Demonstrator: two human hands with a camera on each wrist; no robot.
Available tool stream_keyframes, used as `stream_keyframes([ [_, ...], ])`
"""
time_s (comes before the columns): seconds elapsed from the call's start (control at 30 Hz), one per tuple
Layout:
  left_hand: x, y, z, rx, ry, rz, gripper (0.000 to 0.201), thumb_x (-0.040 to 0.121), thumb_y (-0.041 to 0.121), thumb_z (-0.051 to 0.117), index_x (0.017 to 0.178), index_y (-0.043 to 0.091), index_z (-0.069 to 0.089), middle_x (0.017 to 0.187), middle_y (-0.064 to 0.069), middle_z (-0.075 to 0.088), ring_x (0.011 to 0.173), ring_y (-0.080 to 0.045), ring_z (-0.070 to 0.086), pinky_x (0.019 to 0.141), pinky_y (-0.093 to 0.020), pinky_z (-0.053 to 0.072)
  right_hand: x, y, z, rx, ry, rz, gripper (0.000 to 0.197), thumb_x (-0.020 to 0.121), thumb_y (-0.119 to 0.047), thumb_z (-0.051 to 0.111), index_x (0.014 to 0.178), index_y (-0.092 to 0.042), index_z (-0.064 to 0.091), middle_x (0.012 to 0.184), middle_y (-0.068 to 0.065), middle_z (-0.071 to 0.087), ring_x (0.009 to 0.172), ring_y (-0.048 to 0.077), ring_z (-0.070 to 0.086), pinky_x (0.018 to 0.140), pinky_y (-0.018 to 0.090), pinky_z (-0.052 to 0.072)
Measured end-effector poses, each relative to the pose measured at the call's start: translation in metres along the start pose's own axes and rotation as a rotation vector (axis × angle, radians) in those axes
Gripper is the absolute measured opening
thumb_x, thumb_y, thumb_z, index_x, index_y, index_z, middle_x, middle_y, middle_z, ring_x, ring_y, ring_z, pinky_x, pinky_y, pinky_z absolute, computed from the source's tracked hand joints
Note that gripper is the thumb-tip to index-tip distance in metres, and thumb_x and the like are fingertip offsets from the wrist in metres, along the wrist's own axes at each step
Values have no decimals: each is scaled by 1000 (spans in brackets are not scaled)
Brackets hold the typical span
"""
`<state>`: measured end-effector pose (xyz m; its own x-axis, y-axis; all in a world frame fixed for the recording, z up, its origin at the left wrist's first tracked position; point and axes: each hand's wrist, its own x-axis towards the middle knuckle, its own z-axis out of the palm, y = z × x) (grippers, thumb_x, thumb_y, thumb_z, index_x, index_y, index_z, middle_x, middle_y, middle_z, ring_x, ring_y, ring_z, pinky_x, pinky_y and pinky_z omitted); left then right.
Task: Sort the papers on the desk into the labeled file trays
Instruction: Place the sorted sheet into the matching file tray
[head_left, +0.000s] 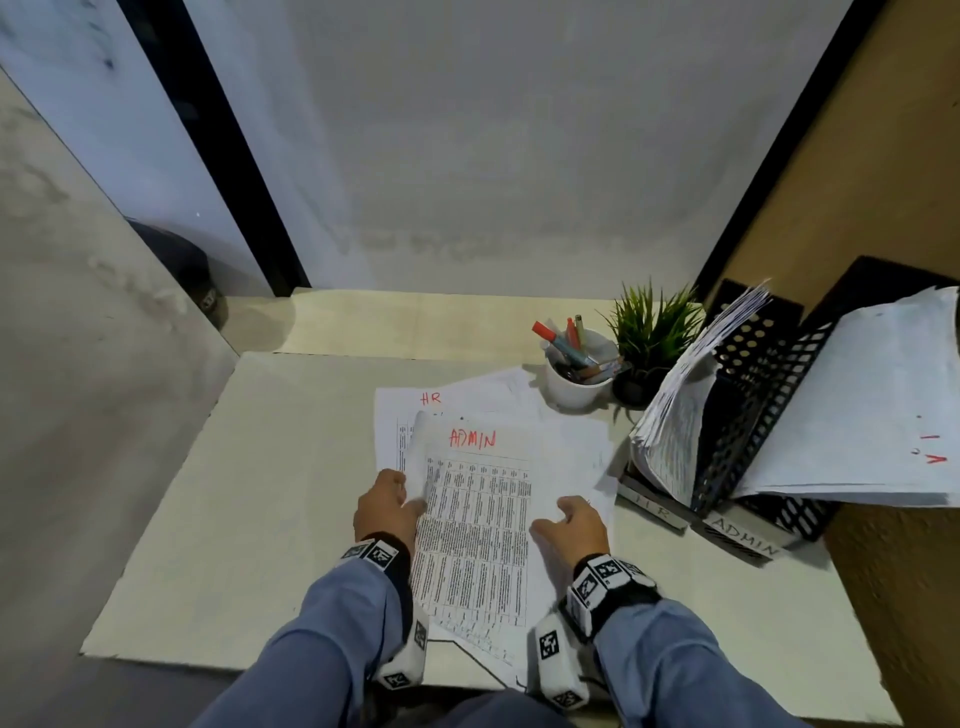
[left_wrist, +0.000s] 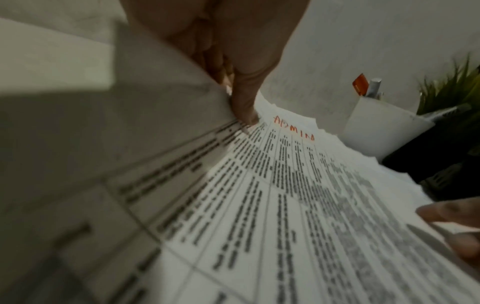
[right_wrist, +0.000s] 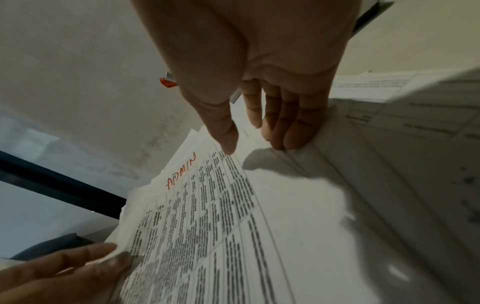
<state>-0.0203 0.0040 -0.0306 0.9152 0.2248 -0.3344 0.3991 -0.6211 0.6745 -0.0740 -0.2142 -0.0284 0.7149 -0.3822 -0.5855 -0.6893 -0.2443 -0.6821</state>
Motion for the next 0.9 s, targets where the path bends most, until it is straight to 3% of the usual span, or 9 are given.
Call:
stream_keyframes([
  [0.07,-4,-2,1,-155,-35,53,43,81,4,65,121,18,57,105,-7,66,93,-26,64,80,-28,49,3,1,-2,25,1,8,59,83,-12,63,137,-6,40,138,11,47,94,20,53,76,20,41],
  [0.13,-7,-6,1,-200,-54,103,30,83,1,63,99,25,69,92,-4,68,86,-25,65,73,-24,49,6,0,-5,80,5,27,63,83,-11,64,139,-5,38,138,12,47,85,21,55,65,22,43],
  [0.2,-9,-7,0,-254,-64,89,40,83,-4,60,66,30,71,88,-1,70,80,-21,63,69,-19,45,12,3,-8,136,22,35,67,81,-8,66,141,-4,36,141,13,44,97,24,55,79,27,46],
  [0.3,-14,-5,-4,-394,-88,42,45,80,-18,47,53,13,67,110,0,62,103,-16,56,92,-21,39,12,1,-15,224,14,32,66,79,3,66,138,-6,40,142,14,43,124,28,46,97,30,44],
  [0.43,-6,-10,1,-481,-186,55,57,74,-24,40,43,16,66,121,-3,56,122,-21,48,108,-39,34,18,2,-20,476,-53,-18,49,81,20,51,118,-11,59,120,15,57,105,26,56,60,15,52],
  [0.53,-2,-7,4,-482,-245,14,59,68,-24,34,36,17,64,122,-5,55,127,-26,46,111,-48,32,26,1,-18,559,-83,36,35,82,16,51,74,-9,74,73,-6,68,69,6,63,58,11,47],
  [0.67,0,9,0,-659,-220,-181,12,65,-1,59,57,0,67,109,-18,64,106,-34,57,86,-33,44,27,6,-19,363,-14,27,39,73,15,60,53,-19,64,58,-5,58,60,13,53,46,11,42],
  [0.77,11,13,-3,-495,-143,-188,35,86,26,60,55,10,56,70,-7,65,72,-25,58,76,-33,45,27,7,-25,286,-43,55,21,73,4,69,73,-16,63,68,-3,57,71,15,55,49,11,42],
  [0.9,14,19,1,-73,-167,-5,32,76,41,72,77,16,51,71,1,54,66,-19,53,58,-26,40,23,4,-26,296,-45,16,27,69,18,61,61,-7,66,61,1,62,71,21,57,51,15,45],
])
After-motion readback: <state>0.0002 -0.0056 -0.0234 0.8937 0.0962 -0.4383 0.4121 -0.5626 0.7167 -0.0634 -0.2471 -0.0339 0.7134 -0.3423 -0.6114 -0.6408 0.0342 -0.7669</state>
